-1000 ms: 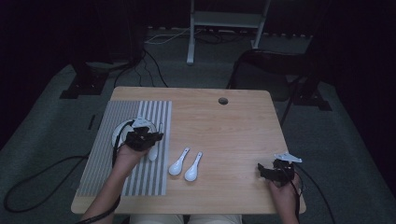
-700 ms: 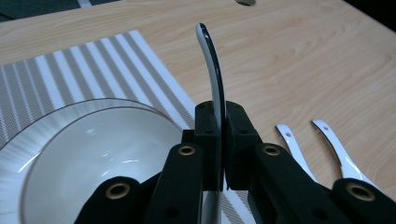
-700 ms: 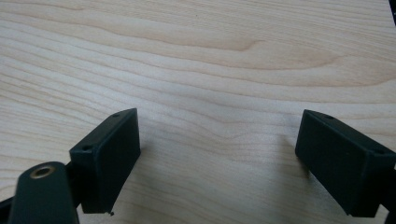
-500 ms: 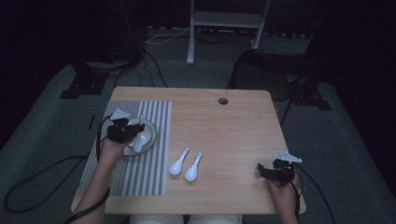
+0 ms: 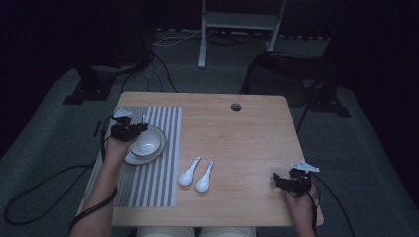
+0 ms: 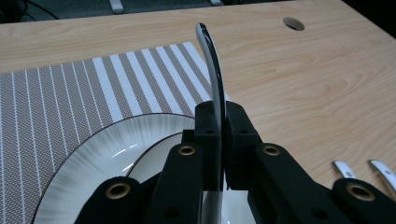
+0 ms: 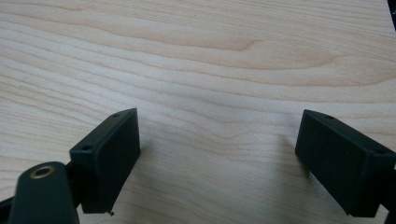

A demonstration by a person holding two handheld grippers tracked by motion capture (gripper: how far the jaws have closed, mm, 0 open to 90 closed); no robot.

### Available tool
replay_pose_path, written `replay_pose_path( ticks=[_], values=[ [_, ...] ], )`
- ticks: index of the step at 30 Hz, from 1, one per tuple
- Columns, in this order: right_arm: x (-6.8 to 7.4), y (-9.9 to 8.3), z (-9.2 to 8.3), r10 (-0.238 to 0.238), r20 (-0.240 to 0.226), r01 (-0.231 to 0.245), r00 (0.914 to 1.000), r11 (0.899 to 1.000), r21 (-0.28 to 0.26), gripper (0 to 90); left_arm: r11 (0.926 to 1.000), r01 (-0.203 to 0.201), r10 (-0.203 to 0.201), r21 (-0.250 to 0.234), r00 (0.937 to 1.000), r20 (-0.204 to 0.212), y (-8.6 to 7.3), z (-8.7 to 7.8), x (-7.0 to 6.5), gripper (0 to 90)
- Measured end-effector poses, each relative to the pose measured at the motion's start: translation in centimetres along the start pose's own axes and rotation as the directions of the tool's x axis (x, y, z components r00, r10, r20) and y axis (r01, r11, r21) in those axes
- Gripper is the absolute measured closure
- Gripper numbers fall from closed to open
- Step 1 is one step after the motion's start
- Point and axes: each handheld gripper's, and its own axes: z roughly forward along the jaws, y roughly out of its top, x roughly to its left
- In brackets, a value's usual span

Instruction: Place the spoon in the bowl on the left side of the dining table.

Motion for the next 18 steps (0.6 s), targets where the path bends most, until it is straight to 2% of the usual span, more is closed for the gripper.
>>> replay_pose_path(
  ticks=[8, 11, 15, 18],
  values=[
    [0.0, 0.0, 0.0, 0.000, 0.000, 0.000, 1.0000, 1.000, 0.000, 13.3, 0.9977, 0.009, -0.008, 0.068, 1.0000, -0.004, -1.2, 1.8, 0.0, 85.7],
    [0.0, 0.0, 0.0, 0.000, 0.000, 0.000, 1.0000, 1.000, 0.000, 13.3, 0.9968, 0.006, -0.006, 0.080, 1.0000, -0.002, -1.6, 2.3, -0.1, 85.6],
    [0.0, 0.0, 0.0, 0.000, 0.000, 0.000, 1.0000, 1.000, 0.000, 13.3, 0.9963, 0.019, -0.018, 0.084, 0.9997, -0.014, -1.8, 2.8, 0.0, 85.5],
    [0.0, 0.0, 0.0, 0.000, 0.000, 0.000, 1.0000, 1.000, 0.000, 13.3, 0.9954, 0.013, -0.010, 0.095, 0.9995, -0.030, -1.7, 3.1, -0.1, 85.4]
  ],
)
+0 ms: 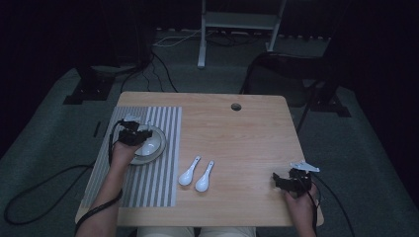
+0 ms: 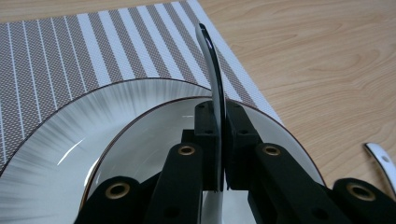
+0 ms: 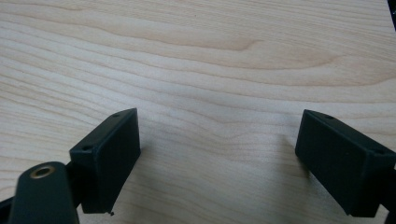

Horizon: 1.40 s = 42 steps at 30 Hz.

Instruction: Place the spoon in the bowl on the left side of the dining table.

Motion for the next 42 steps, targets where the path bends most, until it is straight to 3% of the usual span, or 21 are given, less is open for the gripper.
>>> replay_pose_path(
  ticks=[5, 13, 16, 21, 23, 27, 30, 33, 35, 38, 42],
  values=[
    [0.0, 0.0, 0.0, 0.000, 0.000, 0.000, 1.0000, 1.000, 0.000, 13.3, 0.9999, 0.013, -0.013, 0.005, 0.9999, -0.009, 0.1, 0.4, 0.3, 85.3],
    [0.0, 0.0, 0.0, 0.000, 0.000, 0.000, 1.0000, 1.000, 0.000, 13.3, 0.9997, 0.001, 0.000, 0.026, 0.9997, -0.024, 0.2, 0.8, 0.2, 83.2],
    [0.0, 0.0, 0.0, 0.001, 0.000, -0.001, 1.0000, 1.000, 0.000, 13.3, 0.9984, -0.008, 0.011, 0.056, 0.9978, -0.065, 0.2, 0.9, -0.1, 66.9],
    [0.0, 0.0, 0.0, 0.000, 0.000, 0.000, 1.0000, 1.000, 0.000, 13.3, 0.9988, -0.003, 0.006, 0.048, 0.9973, -0.073, 0.2, 0.4, -0.3, 62.2],
    [0.0, 0.0, 0.0, 0.000, 0.000, 0.000, 1.0000, 1.000, 0.000, 13.3, 0.9986, -0.006, 0.010, 0.052, 0.9957, -0.092, 0.2, 0.2, -0.6, 56.1],
    [0.0, 0.0, 0.0, 0.000, 0.000, 0.000, 1.0000, 1.000, 0.000, 13.3, 0.9980, 0.038, -0.032, 0.050, 0.9922, -0.121, 0.1, -0.4, -1.0, 41.3],
    [0.0, 0.0, 0.0, 0.000, 0.000, 0.000, 1.0000, 1.000, 0.000, 13.3, 0.9968, 0.060, -0.053, 0.052, 0.9906, -0.126, -0.1, -0.8, -1.3, 29.8],
    [0.0, 0.0, 0.0, 0.001, 0.000, -0.001, 1.0000, 1.000, 0.000, 13.3, 0.9981, 0.042, -0.037, 0.046, 0.9934, -0.109, -0.5, -1.5, -1.6, 26.9],
    [0.0, 0.0, 0.0, 0.000, 0.000, 0.000, 1.0000, 1.000, 0.000, 13.3, 0.9985, 0.045, -0.041, 0.033, 0.9938, -0.103, -0.6, -2.1, -1.6, 19.0],
    [0.0, 0.0, 0.0, 0.000, 0.000, 0.000, 1.0000, 1.000, 0.000, 13.3, 0.9989, 0.042, -0.040, 0.022, 0.9944, -0.097, -0.7, -2.7, -1.7, 19.0],
    [0.0, 0.0, 0.0, 0.000, 0.000, 0.000, 1.0000, 1.000, 0.000, 13.3, 0.9994, 0.017, -0.014, 0.029, 0.9932, -0.115, -1.0, -3.2, -2.0, 9.3]
  ],
)
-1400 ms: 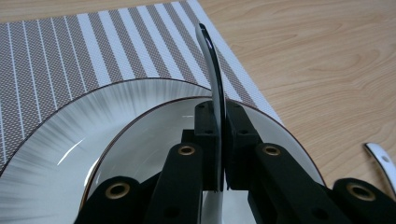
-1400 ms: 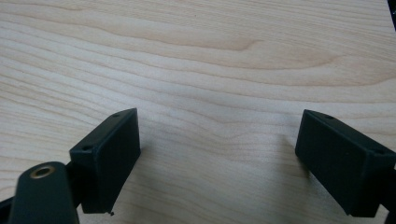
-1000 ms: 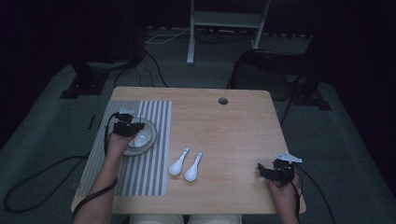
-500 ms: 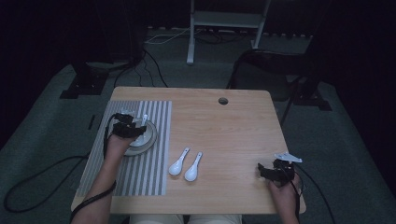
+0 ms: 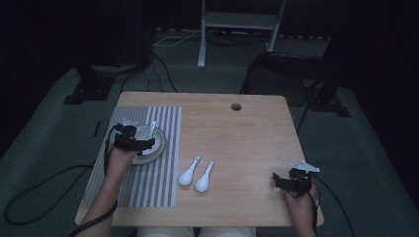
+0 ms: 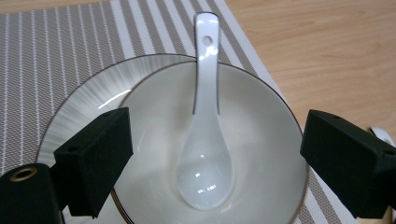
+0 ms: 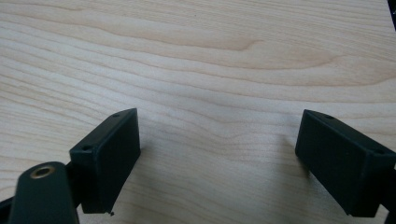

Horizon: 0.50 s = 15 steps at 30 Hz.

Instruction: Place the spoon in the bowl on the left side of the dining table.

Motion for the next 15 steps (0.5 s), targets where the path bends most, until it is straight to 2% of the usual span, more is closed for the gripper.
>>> replay_pose_path(
  ticks=[3, 4, 13, 15],
  values=[
    [0.0, 0.0, 0.0, 0.000, 0.000, 0.000, 1.0000, 1.000, 0.000, 13.3, 1.0000, 0.004, -0.004, -0.006, 0.9999, -0.011, -0.3, -0.2, 0.0, 9.2],
    [0.0, 0.0, 0.0, 0.000, 0.000, 0.000, 1.0000, 1.000, 0.000, 13.3, 1.0000, 0.009, -0.009, -0.001, 1.0000, 0.002, -0.5, -0.2, 0.0, 0.4],
    [0.0, 0.0, 0.0, 0.000, 0.000, 0.000, 1.0000, 1.000, 0.000, 13.3, 0.9992, 0.024, -0.024, -0.033, 0.9996, -0.015, -1.6, -1.2, -0.2, 0.4],
    [0.0, 0.0, 0.0, 0.000, 0.000, 0.000, 1.0000, 1.000, 0.000, 13.3, 0.9994, 0.006, -0.007, -0.034, 0.9998, -0.019, -1.9, -1.6, -0.3, 0.3]
  ],
)
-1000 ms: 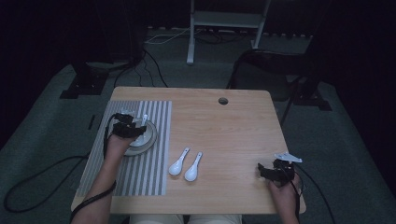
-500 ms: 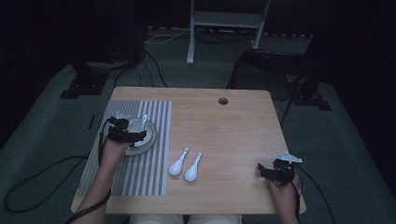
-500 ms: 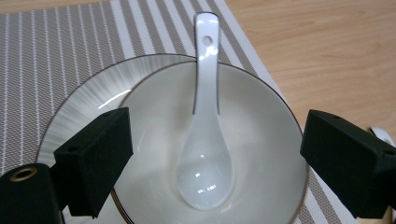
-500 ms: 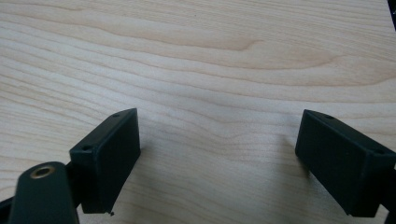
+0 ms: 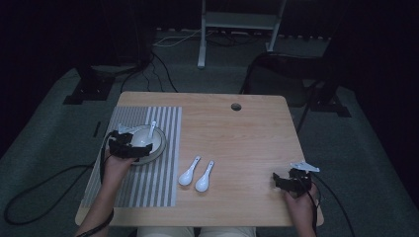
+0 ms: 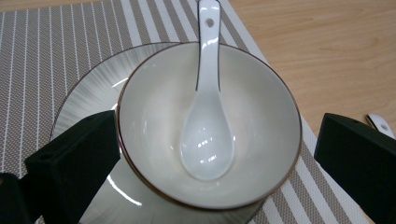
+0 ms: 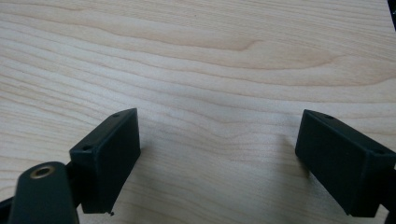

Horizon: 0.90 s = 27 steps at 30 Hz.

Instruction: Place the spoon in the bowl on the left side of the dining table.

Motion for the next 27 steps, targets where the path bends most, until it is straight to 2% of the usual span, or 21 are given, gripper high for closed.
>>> replay_pose_path(
  ticks=[2, 3, 7, 9, 12, 13, 27],
  values=[
    [0.0, 0.0, 0.0, 0.000, 0.000, 0.000, 1.0000, 1.000, 0.000, 13.3, 0.9998, -0.015, 0.015, -0.010, 0.9998, -0.013, -0.4, -0.3, -0.1, 0.3],
    [0.0, 0.0, 0.0, 0.000, 0.000, 0.000, 1.0000, 1.000, 0.000, 13.3, 0.9998, -0.012, 0.012, -0.017, 0.9999, -0.004, -0.6, -0.5, -0.1, 0.3],
    [0.0, 0.0, 0.0, 0.000, 0.000, 0.000, 1.0000, 1.000, 0.000, 13.3, 0.9987, -0.006, 0.005, -0.050, 0.9998, -0.020, -1.4, -1.1, 0.0, 0.4],
    [0.0, 0.0, 0.0, 0.000, 0.000, 0.000, 1.0000, 1.000, 0.000, 13.3, 0.9987, -0.001, 0.000, -0.052, 0.9998, -0.018, -1.6, -1.2, 0.1, 0.5],
    [0.0, 0.0, 0.0, 0.000, 0.000, 0.000, 1.0000, 1.000, 0.000, 13.3, 0.9985, -0.020, 0.018, -0.050, 0.9991, -0.040, -2.3, -1.6, 0.1, 0.4],
    [0.0, 0.0, 0.0, 0.000, 0.000, 0.000, 1.0000, 1.000, 0.000, 13.3, 0.9979, -0.014, 0.011, -0.064, 0.9990, -0.043, -2.4, -1.8, 0.1, 0.4],
    [0.0, 0.0, 0.0, 0.000, 0.000, 0.000, 1.0000, 1.000, 0.000, 13.3, 0.9955, -0.013, 0.010, -0.094, 0.9994, -0.033, -5.4, -3.1, 0.1, 0.4]
  ],
)
